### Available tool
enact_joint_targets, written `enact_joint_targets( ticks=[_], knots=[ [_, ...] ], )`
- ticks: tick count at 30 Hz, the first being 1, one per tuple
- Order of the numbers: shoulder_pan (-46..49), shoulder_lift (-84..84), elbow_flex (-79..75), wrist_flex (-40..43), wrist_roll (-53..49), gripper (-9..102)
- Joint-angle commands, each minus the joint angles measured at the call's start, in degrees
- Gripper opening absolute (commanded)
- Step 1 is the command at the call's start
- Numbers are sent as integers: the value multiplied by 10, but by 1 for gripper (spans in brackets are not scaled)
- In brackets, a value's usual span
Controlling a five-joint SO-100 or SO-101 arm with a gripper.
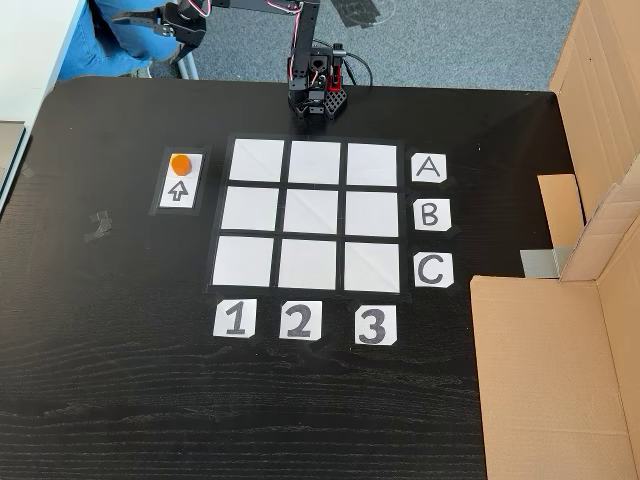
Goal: Pick up the round, orange token and place it in the grid on square B1.
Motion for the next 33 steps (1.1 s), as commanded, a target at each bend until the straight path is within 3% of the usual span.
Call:
enact_joint_targets(
  ticks=[1, 15, 33],
  knots=[
    [-39, -11, -75, 36, 5, 71],
    [-163, -39, -38, 67, -2, 75],
    [-240, -202, -37, 18, 2, 75]
  ],
)
